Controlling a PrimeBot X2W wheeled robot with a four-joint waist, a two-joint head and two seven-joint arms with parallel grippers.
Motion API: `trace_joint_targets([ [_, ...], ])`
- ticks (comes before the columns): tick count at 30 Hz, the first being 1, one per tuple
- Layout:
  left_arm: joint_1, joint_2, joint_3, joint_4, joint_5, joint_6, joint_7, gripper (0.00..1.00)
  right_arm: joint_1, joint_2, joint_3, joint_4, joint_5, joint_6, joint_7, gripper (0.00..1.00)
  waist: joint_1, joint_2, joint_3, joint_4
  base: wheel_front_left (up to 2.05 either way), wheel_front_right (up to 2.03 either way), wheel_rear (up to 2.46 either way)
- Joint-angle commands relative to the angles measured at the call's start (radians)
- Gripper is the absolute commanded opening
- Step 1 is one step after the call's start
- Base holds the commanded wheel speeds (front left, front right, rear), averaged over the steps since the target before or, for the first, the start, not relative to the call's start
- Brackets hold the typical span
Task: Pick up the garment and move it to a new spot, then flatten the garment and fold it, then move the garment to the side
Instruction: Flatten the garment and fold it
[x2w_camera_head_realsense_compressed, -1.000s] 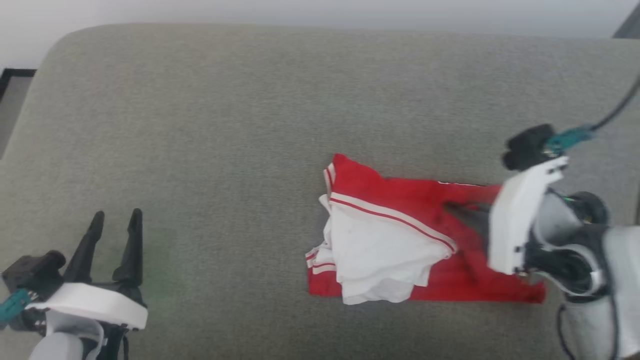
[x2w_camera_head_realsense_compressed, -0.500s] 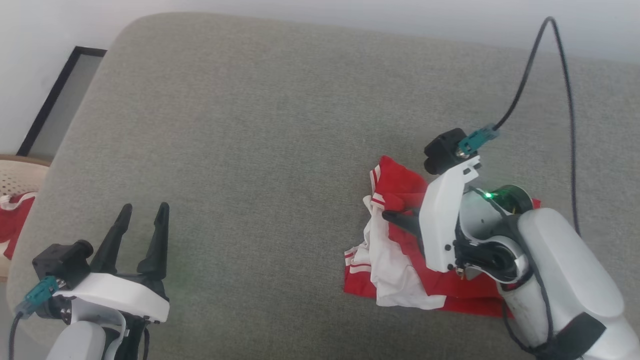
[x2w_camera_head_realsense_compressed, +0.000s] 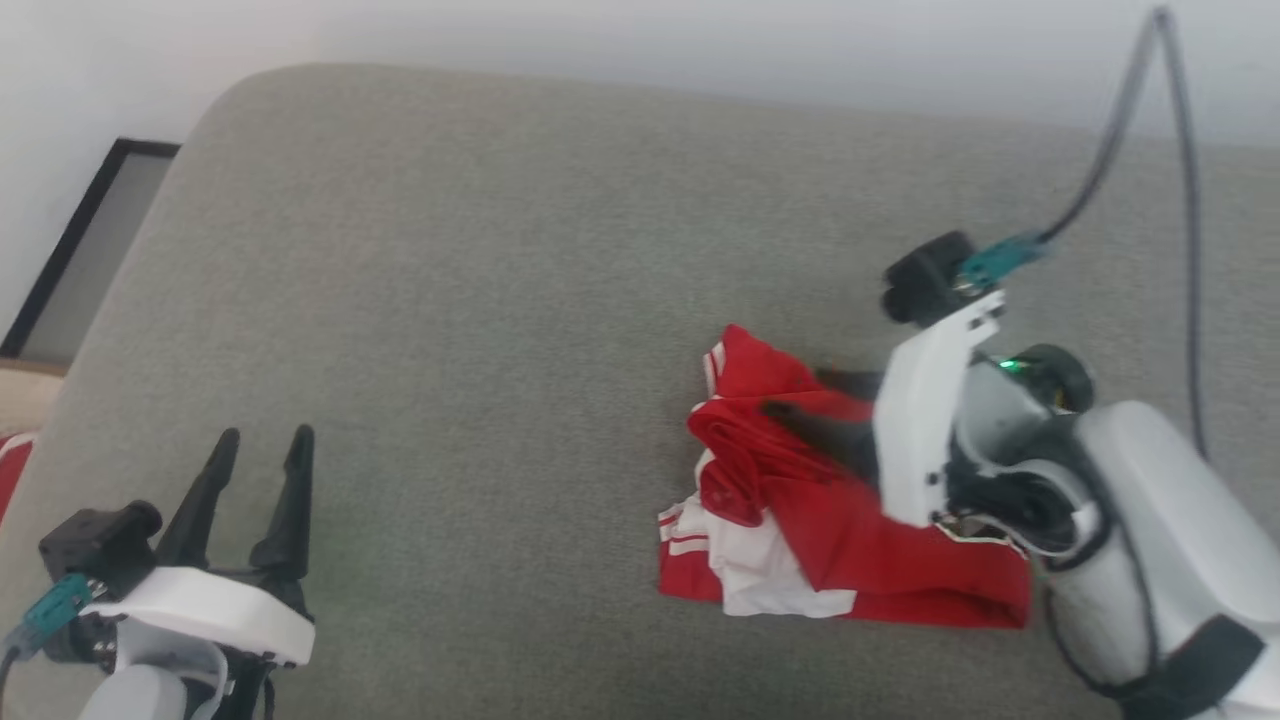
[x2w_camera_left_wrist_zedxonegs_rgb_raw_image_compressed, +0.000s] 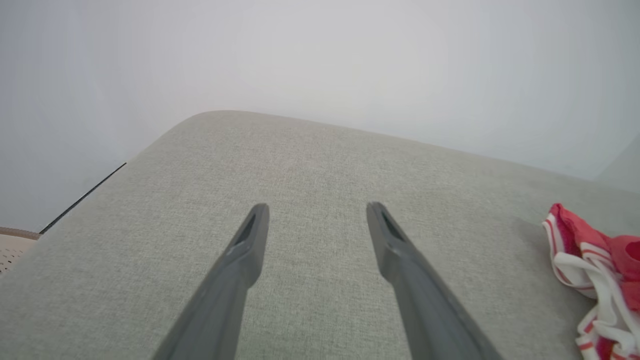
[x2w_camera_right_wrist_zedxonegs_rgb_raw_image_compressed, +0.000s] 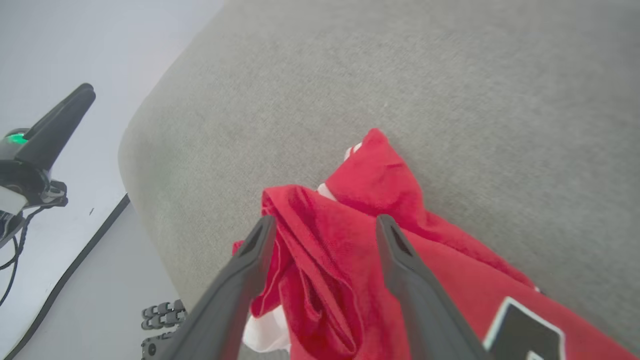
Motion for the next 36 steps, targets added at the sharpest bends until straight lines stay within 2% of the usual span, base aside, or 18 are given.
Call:
trace_joint_targets([
  [1, 0.011, 0.002, 0.005, -0.004, -0.008, -0.003, -0.004, 1.0, 0.019, -0.012, -0.017, -0.011, 0.007, 0.0, -0.013, 1.0, 0.0, 0.0, -0.013, -0.022, 0.0, 0.0, 0.0],
  [9, 0.047, 0.023, 0.026, -0.022, -0.002, -0.003, -0.004, 1.0, 0.097, -0.089, -0.158, -0.075, -0.019, 0.0, -0.11, 1.0, 0.0, 0.0, -0.044, -0.112, 0.0, 0.0, 0.0],
  [16, 0.075, 0.032, 0.043, -0.022, 0.019, -0.003, -0.004, 1.0, 0.19, -0.128, -0.26, -0.103, -0.059, 0.0, -0.306, 1.0, 0.0, 0.0, -0.075, -0.183, 0.0, 0.0, 0.0],
  [22, 0.111, 0.028, 0.073, -0.021, 0.027, -0.003, -0.004, 1.0, 0.272, -0.157, -0.291, -0.073, -0.087, 0.0, -0.481, 1.0, 0.0, 0.0, -0.108, -0.232, 0.0, 0.0, 0.0],
  [29, 0.147, 0.026, 0.094, -0.033, 0.045, -0.003, -0.004, 1.0, 0.339, -0.21, -0.277, -0.008, -0.136, 0.0, -0.705, 1.0, 0.0, 0.0, -0.145, -0.255, 0.0, 0.0, 0.0],
  [36, 0.176, 0.01, 0.13, -0.05, 0.08, -0.003, -0.004, 1.0, 0.399, -0.223, -0.286, 0.075, -0.143, 0.0, -0.84, 1.0, 0.0, 0.0, -0.184, -0.253, 0.0, 0.0, 0.0],
])
